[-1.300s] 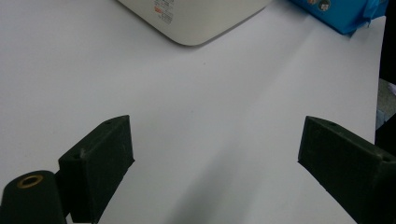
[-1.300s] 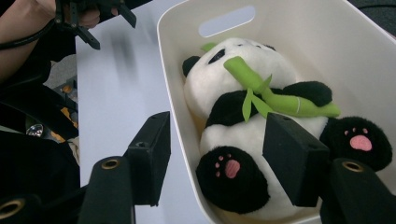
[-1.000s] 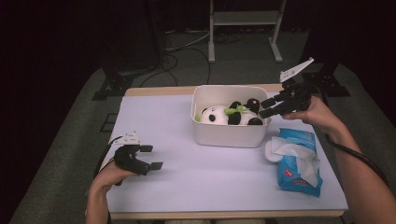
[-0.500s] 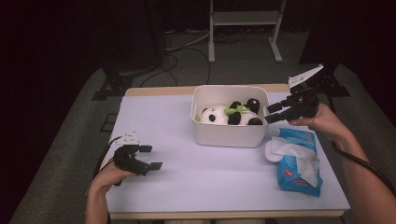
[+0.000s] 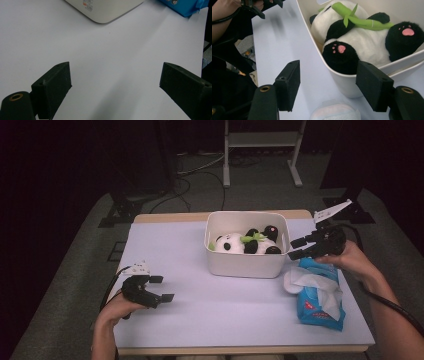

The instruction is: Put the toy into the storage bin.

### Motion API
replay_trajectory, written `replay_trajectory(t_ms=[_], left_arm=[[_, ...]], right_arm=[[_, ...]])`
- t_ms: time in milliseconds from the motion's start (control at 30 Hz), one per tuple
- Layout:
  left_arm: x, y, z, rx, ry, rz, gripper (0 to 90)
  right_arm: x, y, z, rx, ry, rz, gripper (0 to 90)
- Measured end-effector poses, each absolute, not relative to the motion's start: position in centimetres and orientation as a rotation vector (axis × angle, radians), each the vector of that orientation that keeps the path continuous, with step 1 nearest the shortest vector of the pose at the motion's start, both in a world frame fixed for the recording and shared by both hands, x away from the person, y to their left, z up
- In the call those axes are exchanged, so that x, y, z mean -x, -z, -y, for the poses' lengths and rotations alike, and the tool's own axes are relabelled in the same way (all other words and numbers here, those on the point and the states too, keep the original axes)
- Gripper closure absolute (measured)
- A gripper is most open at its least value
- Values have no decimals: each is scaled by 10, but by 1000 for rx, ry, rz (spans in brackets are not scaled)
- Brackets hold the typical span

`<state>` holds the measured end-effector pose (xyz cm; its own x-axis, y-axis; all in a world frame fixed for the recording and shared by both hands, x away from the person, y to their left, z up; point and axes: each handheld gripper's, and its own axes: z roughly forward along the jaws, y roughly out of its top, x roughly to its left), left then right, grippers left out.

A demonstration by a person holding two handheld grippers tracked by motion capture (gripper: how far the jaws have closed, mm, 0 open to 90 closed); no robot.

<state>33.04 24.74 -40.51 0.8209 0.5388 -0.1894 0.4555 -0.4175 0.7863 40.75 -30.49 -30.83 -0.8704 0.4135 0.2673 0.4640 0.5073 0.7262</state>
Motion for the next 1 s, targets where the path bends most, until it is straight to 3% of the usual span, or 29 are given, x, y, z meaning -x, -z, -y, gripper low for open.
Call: replay_trajectory(t_ms=[1000], left_arm=[[-330, 403, -241, -2085, -112, -711, 93]], right_arm=[[-374, 345, 324, 852, 1354, 2632, 338]])
